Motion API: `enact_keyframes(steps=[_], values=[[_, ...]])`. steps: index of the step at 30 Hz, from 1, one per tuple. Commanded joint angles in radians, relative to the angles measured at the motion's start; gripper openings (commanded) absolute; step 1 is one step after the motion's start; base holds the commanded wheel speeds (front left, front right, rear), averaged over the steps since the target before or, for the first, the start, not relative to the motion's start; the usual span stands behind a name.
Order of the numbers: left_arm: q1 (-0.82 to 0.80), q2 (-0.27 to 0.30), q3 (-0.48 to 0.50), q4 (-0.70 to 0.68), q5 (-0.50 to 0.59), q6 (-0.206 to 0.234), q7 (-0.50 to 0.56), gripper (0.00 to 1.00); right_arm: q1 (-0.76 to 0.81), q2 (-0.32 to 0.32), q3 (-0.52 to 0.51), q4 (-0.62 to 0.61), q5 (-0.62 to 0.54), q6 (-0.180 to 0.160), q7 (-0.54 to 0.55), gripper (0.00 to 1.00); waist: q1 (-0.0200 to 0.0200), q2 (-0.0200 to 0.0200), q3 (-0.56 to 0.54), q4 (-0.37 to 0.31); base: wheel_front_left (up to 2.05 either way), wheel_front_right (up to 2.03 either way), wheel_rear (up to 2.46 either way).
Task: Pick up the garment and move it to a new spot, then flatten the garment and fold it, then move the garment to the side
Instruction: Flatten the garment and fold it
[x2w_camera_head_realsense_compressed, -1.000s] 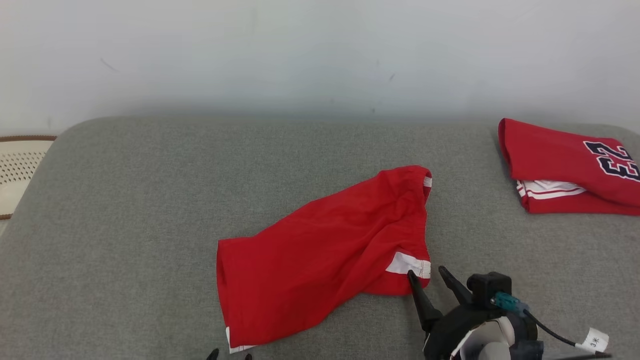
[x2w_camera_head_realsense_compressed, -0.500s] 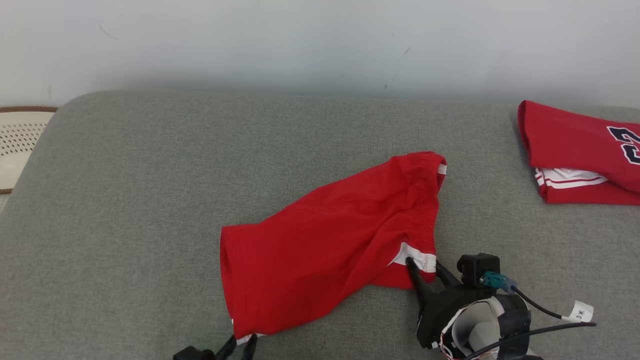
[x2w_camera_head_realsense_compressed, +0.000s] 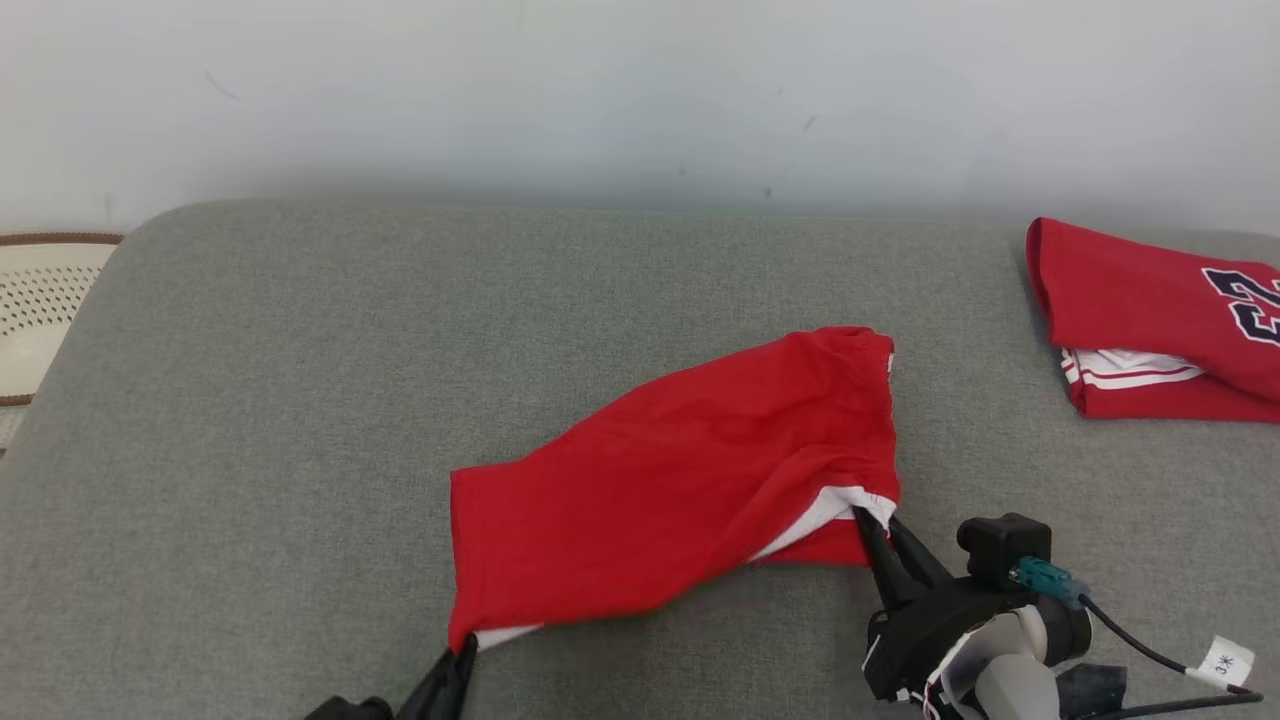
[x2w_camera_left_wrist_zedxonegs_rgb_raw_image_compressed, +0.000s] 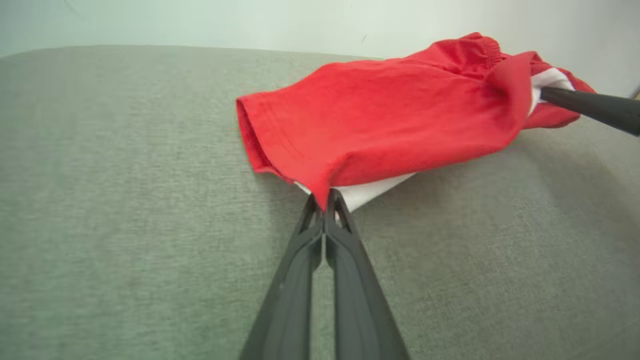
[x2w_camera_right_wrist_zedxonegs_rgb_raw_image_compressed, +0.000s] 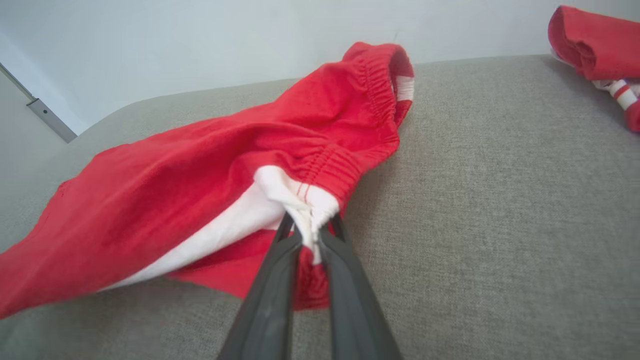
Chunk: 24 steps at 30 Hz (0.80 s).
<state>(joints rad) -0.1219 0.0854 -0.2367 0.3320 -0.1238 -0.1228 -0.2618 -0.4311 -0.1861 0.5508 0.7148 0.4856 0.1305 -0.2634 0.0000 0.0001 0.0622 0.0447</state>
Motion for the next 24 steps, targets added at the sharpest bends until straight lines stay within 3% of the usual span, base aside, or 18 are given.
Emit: enact_keyframes(steps=[1, 4, 9, 13, 17, 24], values=[[0.009, 0.009, 0.007, -0.015, 0.002, -0.003, -0.004, 0.0, 0.006, -0.008, 0.0, -0.013, 0.008, 0.0, -0.001, 0.0, 0.0, -0.0001, -0.002, 0.001, 0.0, 0.0, 0.0], [-0.012, 0.033, 0.025, -0.082, -0.007, -0.005, -0.004, 0.0, 0.003, -0.038, 0.016, -0.074, 0.006, 0.0, 0.007, 0.0, 0.0, -0.0001, -0.006, -0.003, 0.0, 0.0, 0.0], [-0.196, 0.126, 0.001, -0.137, -0.015, -0.006, 0.006, 0.0, -0.097, -0.062, 0.056, -0.233, 0.053, 0.0, 0.118, 0.0, 0.0, -0.0001, 0.016, -0.022, 0.0, 0.0, 0.0], [-0.412, 0.246, -0.059, -0.126, -0.083, -0.006, 0.058, 0.0, -0.261, -0.069, 0.085, -0.301, 0.091, 0.001, 0.222, 0.0, 0.0, -0.0001, 0.074, -0.052, 0.0, 0.0, 0.0], [-0.663, 0.348, -0.123, -0.095, -0.172, -0.007, 0.104, 0.0, -0.472, -0.038, 0.09, -0.28, 0.145, 0.001, 0.302, 0.0, 0.0, -0.0001, 0.159, -0.078, 0.0, 0.0, 0.0], [-1.093, 0.44, -0.261, 0.029, -0.31, -0.007, 0.146, 0.0, -0.897, 0.027, 0.044, -0.076, 0.235, 0.001, 0.36, 0.0, 0.0, -0.0001, 0.316, -0.079, 0.0, 0.0, 0.0]])
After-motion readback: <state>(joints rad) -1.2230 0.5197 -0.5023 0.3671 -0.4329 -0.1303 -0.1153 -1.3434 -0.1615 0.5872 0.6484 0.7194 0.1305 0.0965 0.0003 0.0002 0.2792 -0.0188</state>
